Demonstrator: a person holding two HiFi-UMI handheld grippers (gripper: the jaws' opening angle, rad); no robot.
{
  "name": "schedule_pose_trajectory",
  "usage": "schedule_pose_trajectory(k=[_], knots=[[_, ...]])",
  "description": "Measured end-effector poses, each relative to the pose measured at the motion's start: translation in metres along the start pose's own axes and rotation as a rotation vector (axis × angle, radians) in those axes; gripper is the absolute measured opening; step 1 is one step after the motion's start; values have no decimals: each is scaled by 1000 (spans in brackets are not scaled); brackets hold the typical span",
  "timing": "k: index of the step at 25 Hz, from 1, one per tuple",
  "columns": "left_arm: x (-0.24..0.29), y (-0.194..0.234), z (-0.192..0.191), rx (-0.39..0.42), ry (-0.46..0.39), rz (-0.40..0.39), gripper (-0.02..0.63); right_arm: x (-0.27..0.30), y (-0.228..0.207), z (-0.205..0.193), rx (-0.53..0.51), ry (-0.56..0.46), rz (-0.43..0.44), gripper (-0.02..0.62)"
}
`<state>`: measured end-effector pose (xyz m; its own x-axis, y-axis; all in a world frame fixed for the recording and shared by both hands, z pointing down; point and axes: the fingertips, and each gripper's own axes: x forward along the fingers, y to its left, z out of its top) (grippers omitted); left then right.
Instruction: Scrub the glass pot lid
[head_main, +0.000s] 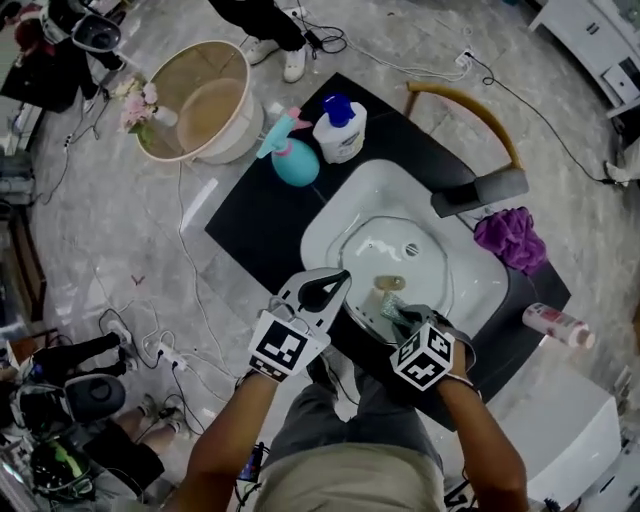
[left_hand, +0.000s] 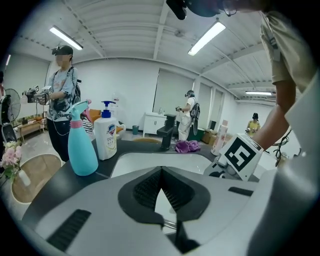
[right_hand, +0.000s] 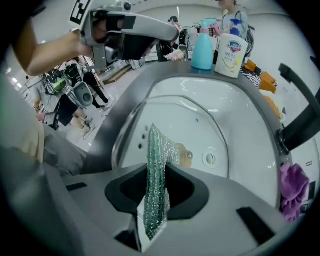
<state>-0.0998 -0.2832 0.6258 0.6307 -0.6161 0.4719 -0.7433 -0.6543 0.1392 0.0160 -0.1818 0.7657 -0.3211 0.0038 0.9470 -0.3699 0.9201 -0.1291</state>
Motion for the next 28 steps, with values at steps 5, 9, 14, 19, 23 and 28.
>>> schedule_pose_trajectory(k=[5,9,14,19,23,28], knots=[[-35,-6,19,34,-24,-5,12,-15,12,23,105,-79,16,87],[-71,-10,36,74,-49,16,12,-52,0,35,189,-174,-74,86],[-116,-12,40,117,-103,45,12,-96,-6,54,268,-371,-200,86],[-153,-26,84,171,-194,60,12,-190,2,99,295,-665,-266,86],[-185,-45,131,202,-249,73,12,-278,21,129,269,-863,-264,86],[-234,-69,177,244,-344,90,12,-373,60,141,217,-1055,-316,84]])
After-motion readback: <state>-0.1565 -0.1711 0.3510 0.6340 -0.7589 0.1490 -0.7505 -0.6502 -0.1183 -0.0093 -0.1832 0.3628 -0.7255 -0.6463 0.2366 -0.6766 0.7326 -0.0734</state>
